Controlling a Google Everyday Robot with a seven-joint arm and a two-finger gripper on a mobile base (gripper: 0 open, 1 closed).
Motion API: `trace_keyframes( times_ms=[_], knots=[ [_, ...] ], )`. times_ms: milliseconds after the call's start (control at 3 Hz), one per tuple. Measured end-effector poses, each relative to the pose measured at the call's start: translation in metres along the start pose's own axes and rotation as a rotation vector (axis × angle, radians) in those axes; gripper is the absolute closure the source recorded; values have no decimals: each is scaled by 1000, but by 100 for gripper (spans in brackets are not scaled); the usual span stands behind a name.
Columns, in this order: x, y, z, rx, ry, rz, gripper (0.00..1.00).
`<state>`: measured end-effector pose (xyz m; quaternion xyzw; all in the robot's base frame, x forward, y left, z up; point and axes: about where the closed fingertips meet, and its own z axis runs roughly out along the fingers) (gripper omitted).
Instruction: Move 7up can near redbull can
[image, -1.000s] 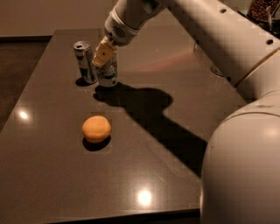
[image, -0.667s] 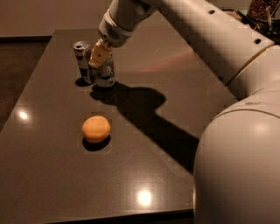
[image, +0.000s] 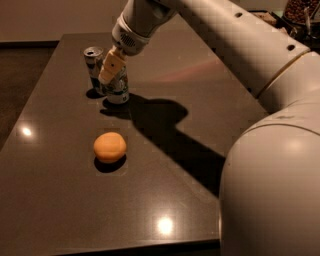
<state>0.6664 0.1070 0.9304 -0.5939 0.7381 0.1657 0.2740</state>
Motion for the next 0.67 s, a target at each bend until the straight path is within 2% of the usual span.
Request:
trace_keyframes(
  times_ms=[333, 667],
  knots=[
    [0, 1, 2, -3, 1, -1, 0],
    [0, 1, 2, -4, 1, -1, 0]
  ],
)
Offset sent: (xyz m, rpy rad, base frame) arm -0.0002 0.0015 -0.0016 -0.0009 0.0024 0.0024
